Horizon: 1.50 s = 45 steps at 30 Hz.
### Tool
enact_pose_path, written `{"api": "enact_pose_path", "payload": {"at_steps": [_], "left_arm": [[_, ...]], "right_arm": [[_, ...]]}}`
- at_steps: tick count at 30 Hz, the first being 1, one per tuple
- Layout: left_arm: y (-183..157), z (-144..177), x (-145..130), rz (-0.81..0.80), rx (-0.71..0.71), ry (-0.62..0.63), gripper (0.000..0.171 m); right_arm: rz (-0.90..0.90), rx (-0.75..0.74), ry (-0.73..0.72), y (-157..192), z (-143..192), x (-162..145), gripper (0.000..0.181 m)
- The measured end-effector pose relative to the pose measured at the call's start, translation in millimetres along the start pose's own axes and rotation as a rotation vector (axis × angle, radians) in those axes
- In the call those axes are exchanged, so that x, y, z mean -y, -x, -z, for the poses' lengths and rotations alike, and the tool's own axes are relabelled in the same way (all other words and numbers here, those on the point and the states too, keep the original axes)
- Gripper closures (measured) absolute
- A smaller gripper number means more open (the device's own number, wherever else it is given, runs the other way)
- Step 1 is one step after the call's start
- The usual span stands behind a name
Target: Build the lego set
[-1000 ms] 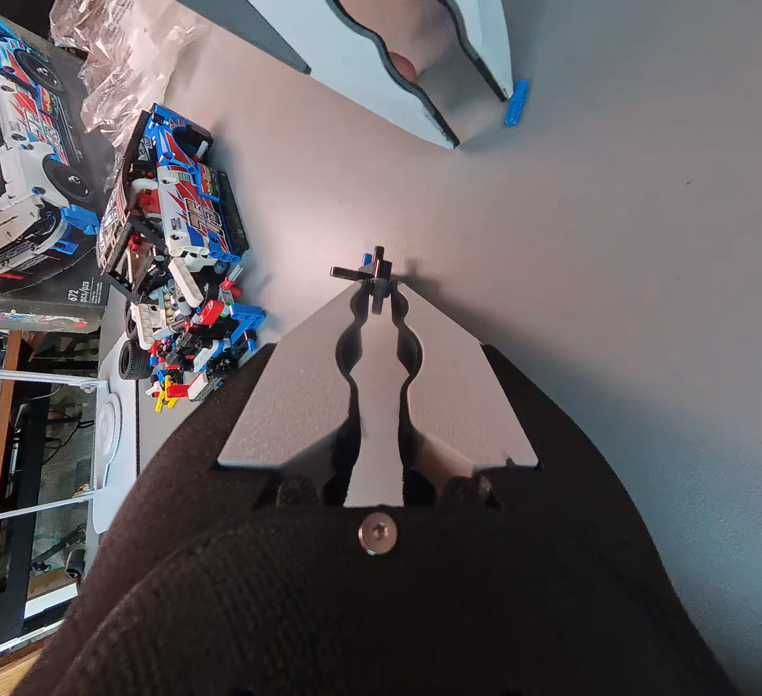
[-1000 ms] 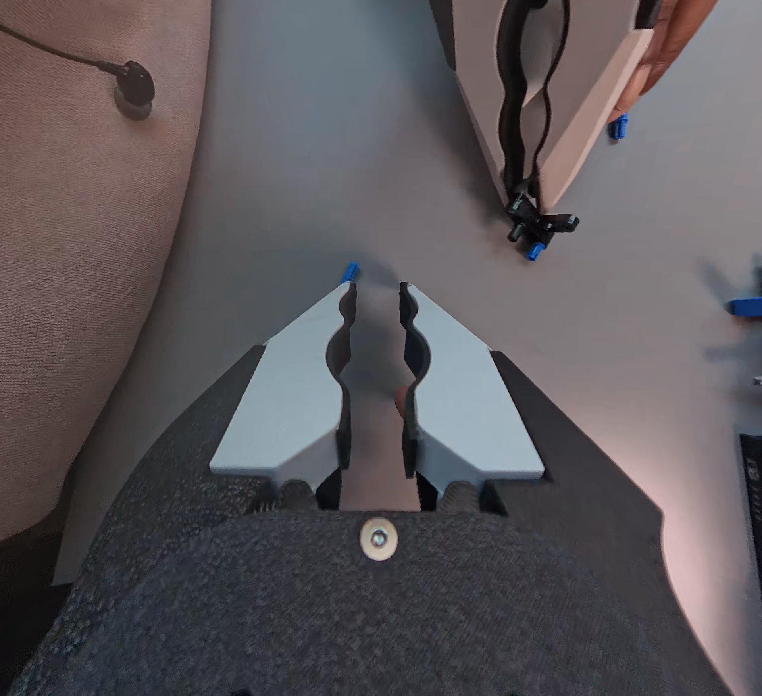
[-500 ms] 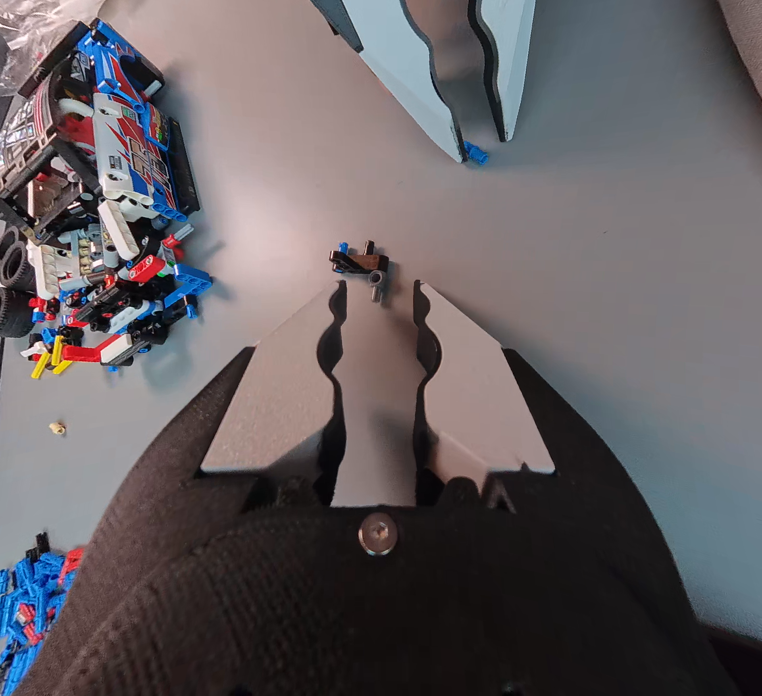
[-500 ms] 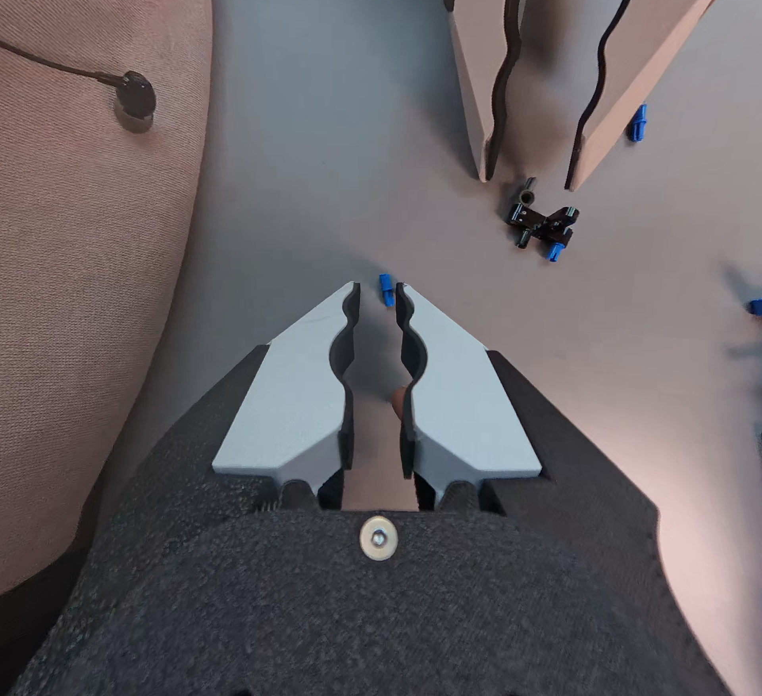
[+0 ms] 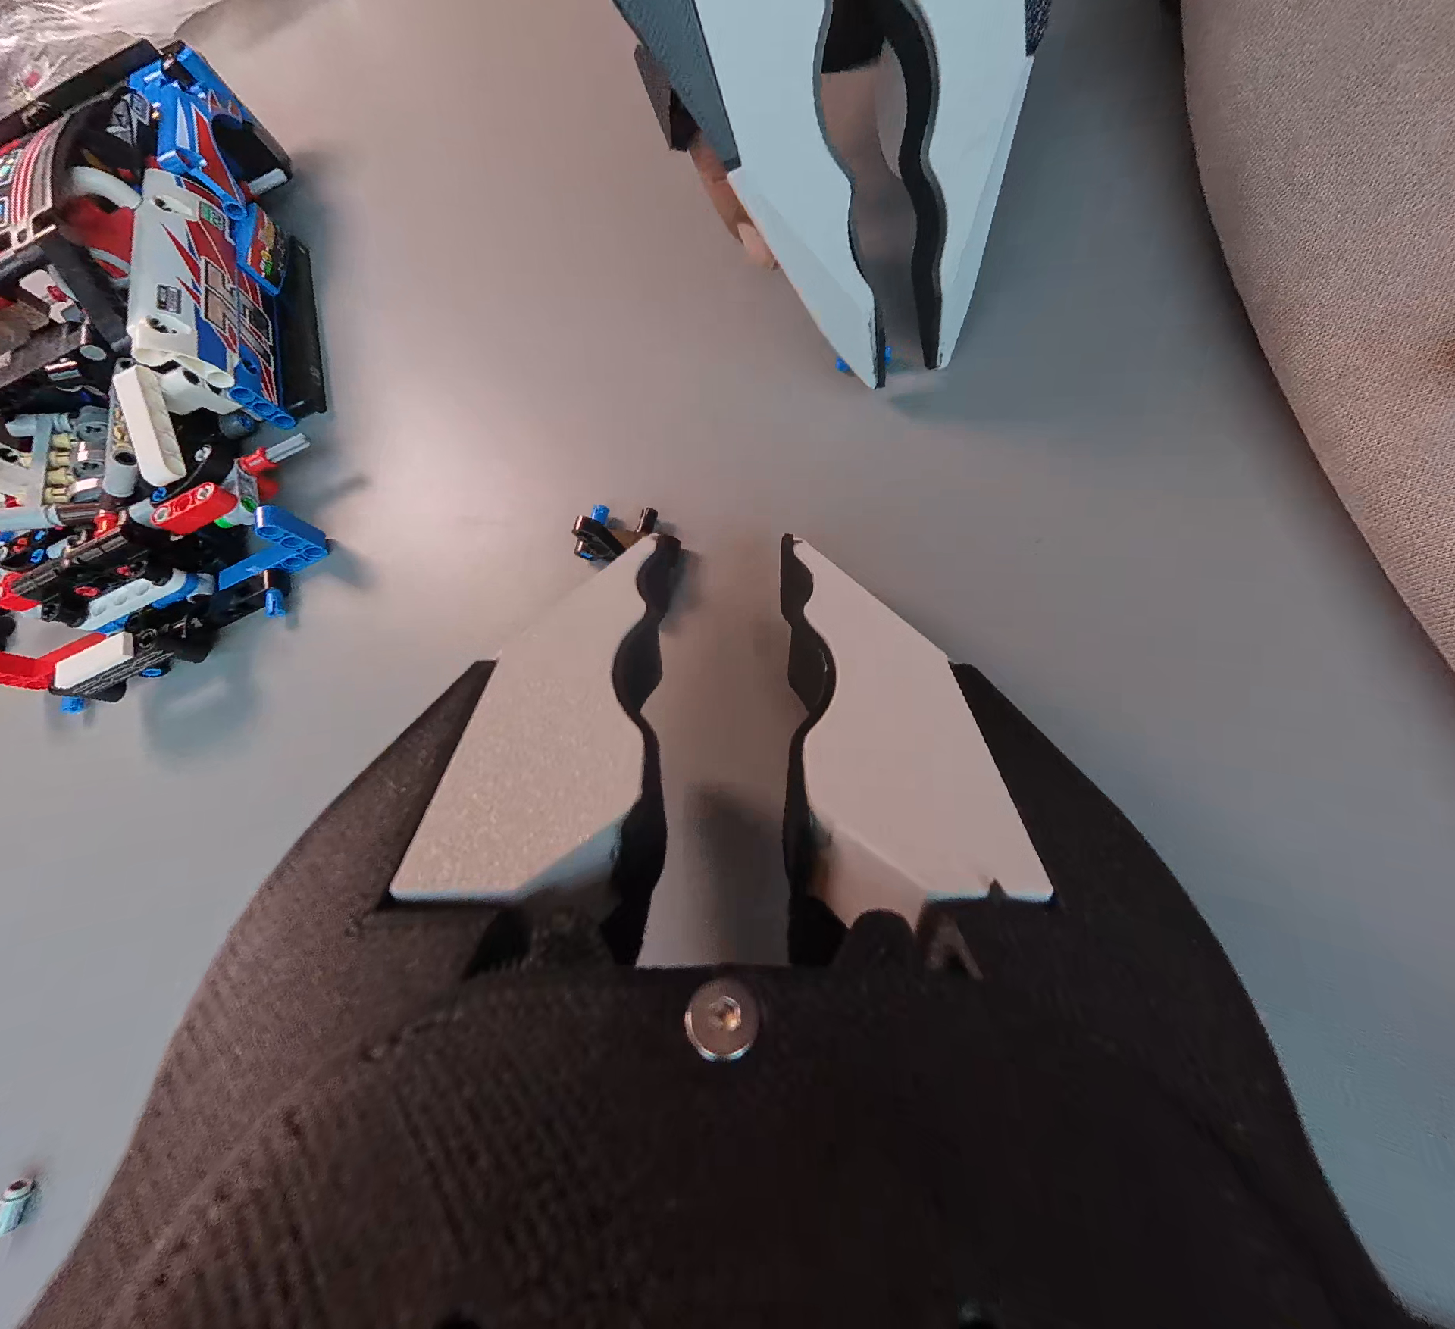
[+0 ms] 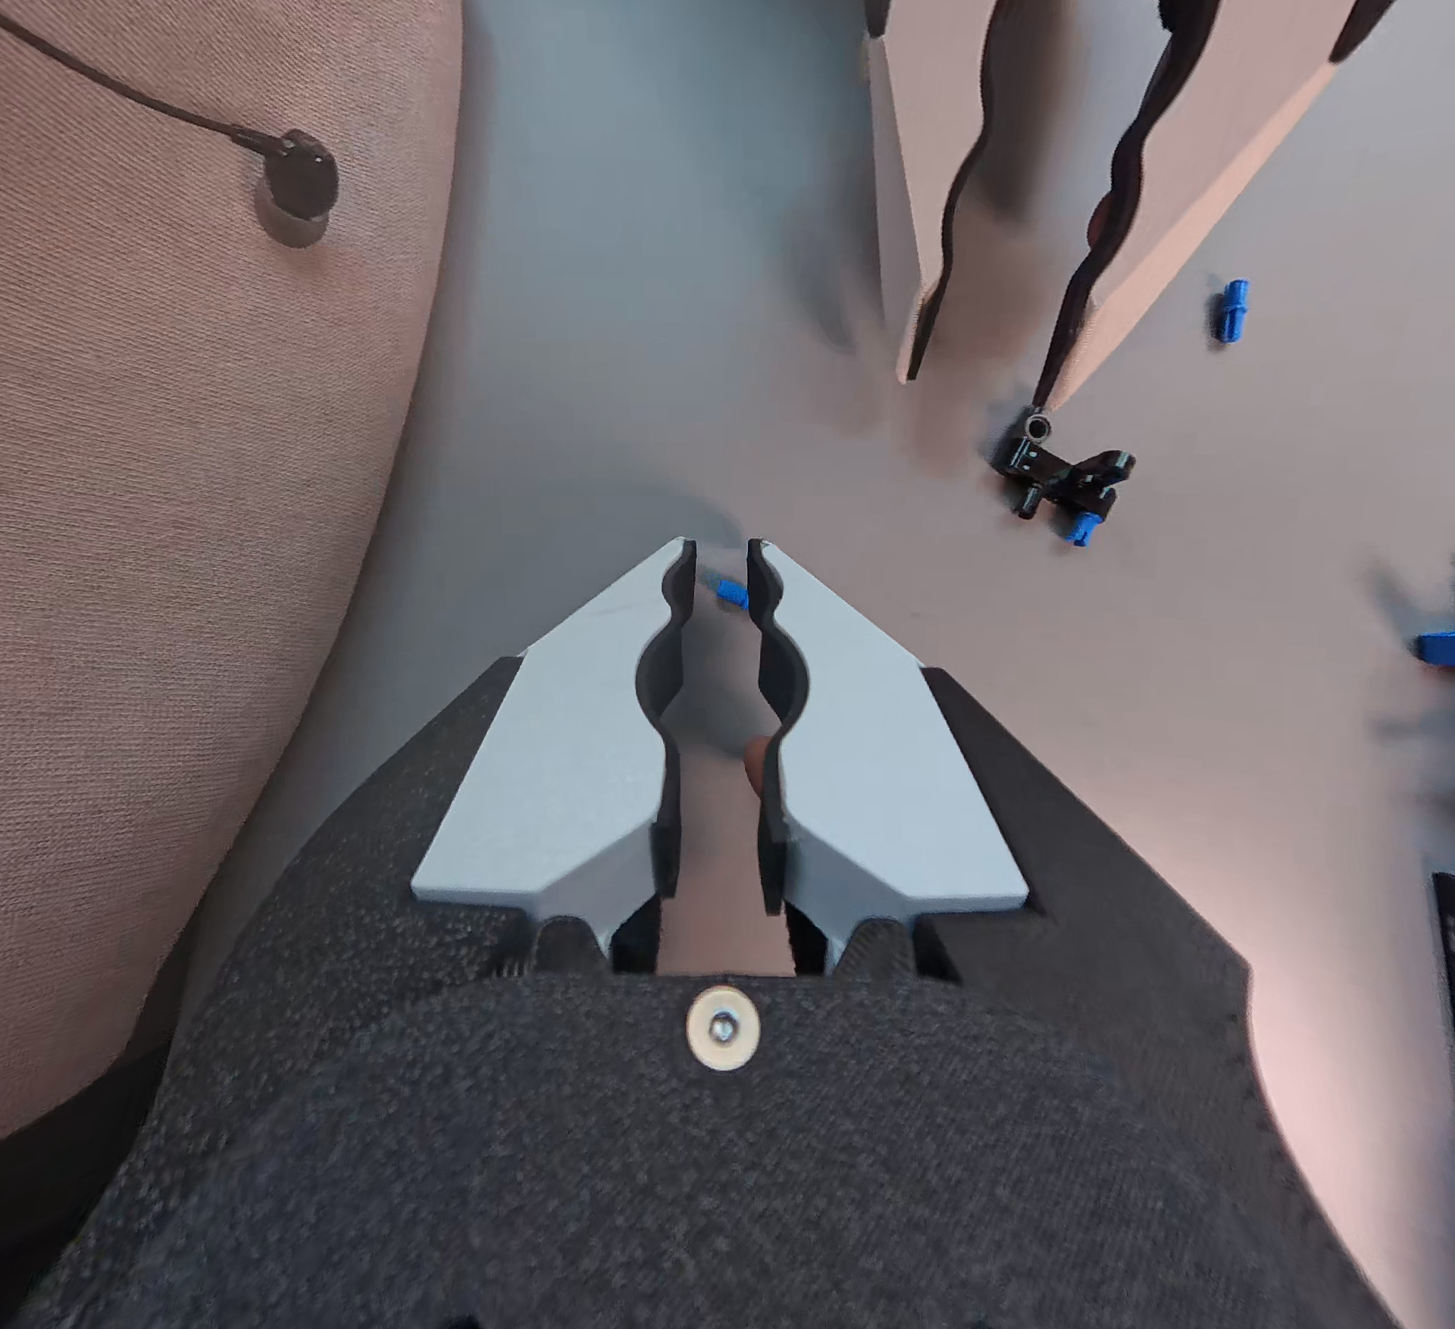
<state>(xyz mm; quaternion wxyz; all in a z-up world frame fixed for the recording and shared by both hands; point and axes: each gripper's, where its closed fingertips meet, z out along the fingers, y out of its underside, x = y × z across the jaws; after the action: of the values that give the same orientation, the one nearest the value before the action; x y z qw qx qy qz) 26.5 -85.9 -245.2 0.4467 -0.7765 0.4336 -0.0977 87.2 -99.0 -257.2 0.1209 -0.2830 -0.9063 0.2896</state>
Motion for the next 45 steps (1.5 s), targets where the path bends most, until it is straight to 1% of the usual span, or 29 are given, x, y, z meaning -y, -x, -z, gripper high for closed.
{"api": "enact_pose_path", "payload": {"at_steps": [4,7,11,13,16,19,21,26,28,31,34,38,45], "left_arm": [[1,-1,-1,0.005,0.001,0.002,0.146],[3,-1,0,0.007,0.016,-0.004,0.147],[13,2,1,0.030,0.060,-0.016,0.147],[19,3,-1,0.052,0.085,-0.017,0.146],[26,5,-3,0.092,0.107,-0.019,0.144],[34,6,-6,0.131,0.134,-0.016,0.144],[40,6,-10,0.155,0.152,-0.005,0.146],[43,2,-10,0.187,0.127,0.003,0.146],[41,-2,-11,0.206,0.090,0.012,0.145],[42,-6,-12,0.210,0.052,0.032,0.145],[41,-9,-9,0.210,0.026,0.025,0.145],[38,-9,-7,0.199,0.030,0.014,0.146],[35,-8,-8,0.200,0.029,0.008,0.147]], "right_arm": [[-0.009,-0.013,0.021,7,6,-8,0.170],[-0.060,-0.056,0.012,6,16,-15,0.170],[-0.259,-0.146,0.010,-6,26,-29,0.167],[-0.377,-0.148,-0.004,-5,25,-30,0.162],[-0.454,-0.192,0.002,-5,21,-30,0.160],[-0.480,-0.248,0.028,-6,18,-31,0.163],[-0.476,-0.295,0.047,-11,19,-33,0.173],[-0.451,-0.283,0.044,-13,19,-34,0.177],[-0.442,-0.275,0.040,-14,19,-34,0.177],[-0.445,-0.256,0.039,-14,18,-32,0.172],[-0.448,-0.265,0.038,-15,17,-31,0.172],[-0.455,-0.285,0.028,-19,18,-33,0.177],[-0.469,-0.303,0.035,-26,19,-35,0.173]]}}
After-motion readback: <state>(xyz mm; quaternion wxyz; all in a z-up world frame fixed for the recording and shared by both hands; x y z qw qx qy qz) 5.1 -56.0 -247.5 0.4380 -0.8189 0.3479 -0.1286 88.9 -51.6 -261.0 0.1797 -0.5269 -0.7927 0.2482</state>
